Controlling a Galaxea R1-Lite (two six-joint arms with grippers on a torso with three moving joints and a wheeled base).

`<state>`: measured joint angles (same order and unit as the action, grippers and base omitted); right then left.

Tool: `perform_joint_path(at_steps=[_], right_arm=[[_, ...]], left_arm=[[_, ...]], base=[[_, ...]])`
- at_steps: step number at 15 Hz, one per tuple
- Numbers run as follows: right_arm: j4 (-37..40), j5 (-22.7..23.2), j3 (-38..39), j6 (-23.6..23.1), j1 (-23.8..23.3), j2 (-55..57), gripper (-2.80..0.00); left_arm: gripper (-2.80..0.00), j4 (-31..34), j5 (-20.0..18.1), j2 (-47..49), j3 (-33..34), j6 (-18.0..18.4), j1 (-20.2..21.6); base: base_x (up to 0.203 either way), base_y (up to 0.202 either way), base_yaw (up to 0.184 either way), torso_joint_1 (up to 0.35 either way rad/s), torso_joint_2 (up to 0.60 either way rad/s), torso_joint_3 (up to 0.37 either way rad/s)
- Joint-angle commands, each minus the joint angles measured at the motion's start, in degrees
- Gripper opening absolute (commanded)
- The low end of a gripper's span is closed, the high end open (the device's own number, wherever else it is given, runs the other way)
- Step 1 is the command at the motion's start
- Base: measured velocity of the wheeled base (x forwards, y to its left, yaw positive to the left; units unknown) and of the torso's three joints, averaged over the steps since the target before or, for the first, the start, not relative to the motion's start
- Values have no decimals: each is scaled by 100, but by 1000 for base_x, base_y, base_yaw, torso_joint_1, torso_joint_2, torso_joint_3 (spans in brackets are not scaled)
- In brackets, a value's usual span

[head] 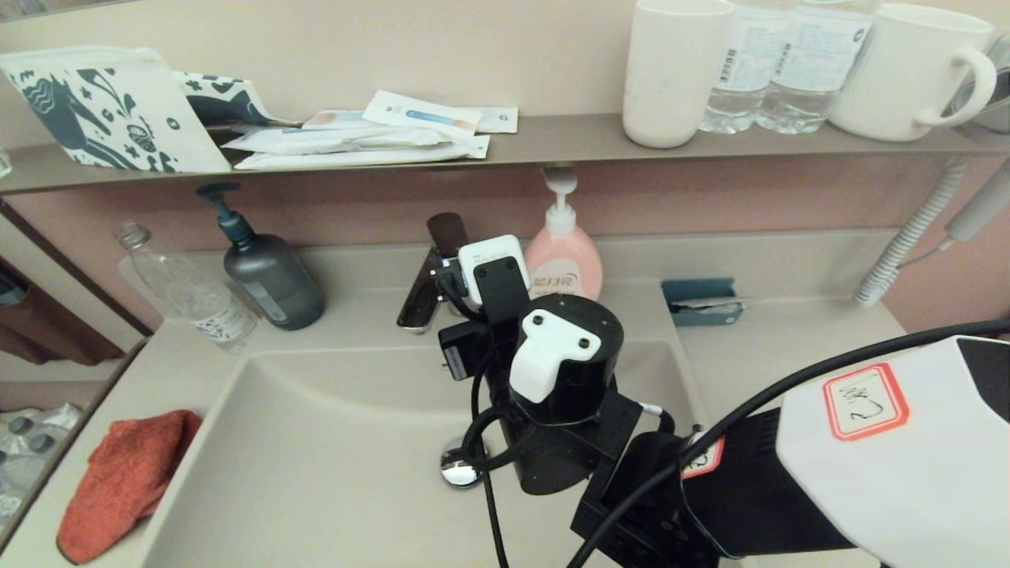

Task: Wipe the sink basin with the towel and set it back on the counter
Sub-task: Turn on the faucet

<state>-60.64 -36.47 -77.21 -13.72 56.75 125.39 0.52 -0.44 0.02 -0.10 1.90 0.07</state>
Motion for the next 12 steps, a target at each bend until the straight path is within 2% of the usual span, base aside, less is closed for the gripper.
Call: perform_joint_path(at_steps=[1, 12], right_arm=[[-24, -7, -292, -28, -40, 275, -280], [324, 182, -1878, -157, -186, 892, -280]], left_arm=[[-280, 0, 0, -2, 1, 3, 1], [-280, 0, 0, -2, 1, 3, 1]], base=[[0, 0, 0, 0, 0, 0], [0, 0, 0, 0, 0, 0]])
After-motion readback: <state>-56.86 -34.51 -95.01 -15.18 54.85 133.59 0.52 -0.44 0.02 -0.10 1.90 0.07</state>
